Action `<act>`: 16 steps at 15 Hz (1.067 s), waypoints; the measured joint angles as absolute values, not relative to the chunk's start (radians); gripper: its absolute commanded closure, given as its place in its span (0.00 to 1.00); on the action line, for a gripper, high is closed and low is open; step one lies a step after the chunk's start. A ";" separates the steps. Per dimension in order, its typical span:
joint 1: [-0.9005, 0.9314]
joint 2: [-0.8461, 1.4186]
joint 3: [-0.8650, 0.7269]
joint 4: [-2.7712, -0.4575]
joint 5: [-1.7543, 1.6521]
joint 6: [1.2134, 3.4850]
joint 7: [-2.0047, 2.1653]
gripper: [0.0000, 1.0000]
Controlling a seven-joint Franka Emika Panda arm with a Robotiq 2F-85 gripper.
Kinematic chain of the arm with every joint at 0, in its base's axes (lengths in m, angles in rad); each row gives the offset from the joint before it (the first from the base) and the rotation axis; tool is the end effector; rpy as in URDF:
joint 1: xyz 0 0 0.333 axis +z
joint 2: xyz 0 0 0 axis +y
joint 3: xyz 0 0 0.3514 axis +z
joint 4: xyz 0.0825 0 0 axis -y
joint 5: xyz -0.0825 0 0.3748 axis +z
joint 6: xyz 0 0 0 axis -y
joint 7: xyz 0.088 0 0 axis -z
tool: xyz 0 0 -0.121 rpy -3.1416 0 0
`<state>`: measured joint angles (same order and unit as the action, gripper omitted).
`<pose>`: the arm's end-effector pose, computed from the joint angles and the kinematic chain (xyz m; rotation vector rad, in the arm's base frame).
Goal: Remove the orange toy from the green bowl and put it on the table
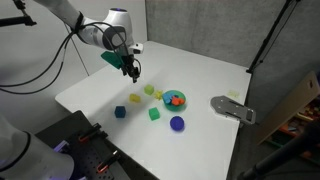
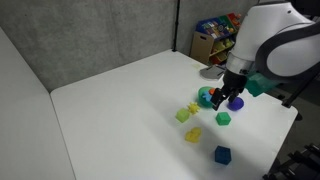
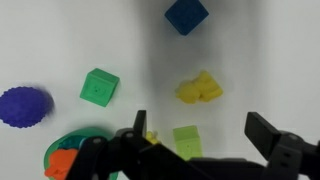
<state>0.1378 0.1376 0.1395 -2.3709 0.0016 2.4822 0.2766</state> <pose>0.4838 0.1378 0.2938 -3.1288 0.0026 0.0462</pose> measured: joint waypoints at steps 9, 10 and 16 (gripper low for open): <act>0.193 0.311 0.110 -2.271 -0.039 2.548 0.346 0.00; 0.193 0.311 0.109 -2.270 -0.039 2.548 0.346 0.00; 0.191 0.322 0.051 -2.266 -0.039 2.547 0.346 0.00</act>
